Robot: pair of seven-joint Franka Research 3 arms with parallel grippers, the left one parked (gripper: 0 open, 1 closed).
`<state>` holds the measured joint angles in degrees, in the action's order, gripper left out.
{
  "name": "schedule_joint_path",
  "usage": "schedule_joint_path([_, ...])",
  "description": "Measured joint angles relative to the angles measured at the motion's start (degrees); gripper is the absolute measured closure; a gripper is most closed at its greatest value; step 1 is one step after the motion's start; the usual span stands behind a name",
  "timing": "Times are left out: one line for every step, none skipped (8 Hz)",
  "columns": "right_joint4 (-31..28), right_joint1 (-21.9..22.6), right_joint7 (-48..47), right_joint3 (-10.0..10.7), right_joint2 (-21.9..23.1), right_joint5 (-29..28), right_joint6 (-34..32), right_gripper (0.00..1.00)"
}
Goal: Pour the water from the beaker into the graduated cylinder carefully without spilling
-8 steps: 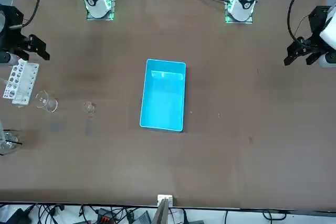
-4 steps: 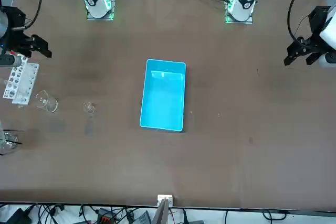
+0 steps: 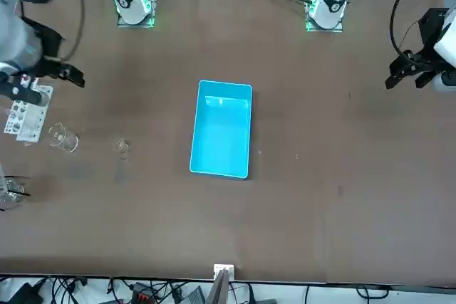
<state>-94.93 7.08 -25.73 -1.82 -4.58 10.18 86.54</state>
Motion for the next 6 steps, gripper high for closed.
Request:
schedule_joint_path([-0.04,3.21,-6.48,-0.12,-1.73,3.68,-0.05,0.00])
schedule_joint_path([-0.20,6.83,-14.04,-0.23,-3.99,7.50,-0.09,0.00])
schedule_joint_path([-0.40,10.62,-22.29,-0.34,-6.93,11.43,-0.13,0.00])
schedule_joint_path([-0.54,14.59,-30.75,-0.40,-10.78,15.58,-0.13,0.00])
schedule_joint_path([-0.60,18.20,-39.51,-0.42,-15.23,19.27,-0.10,0.00])
schedule_joint_path([-0.54,20.98,-48.25,-0.42,-19.96,22.32,0.01,0.00])
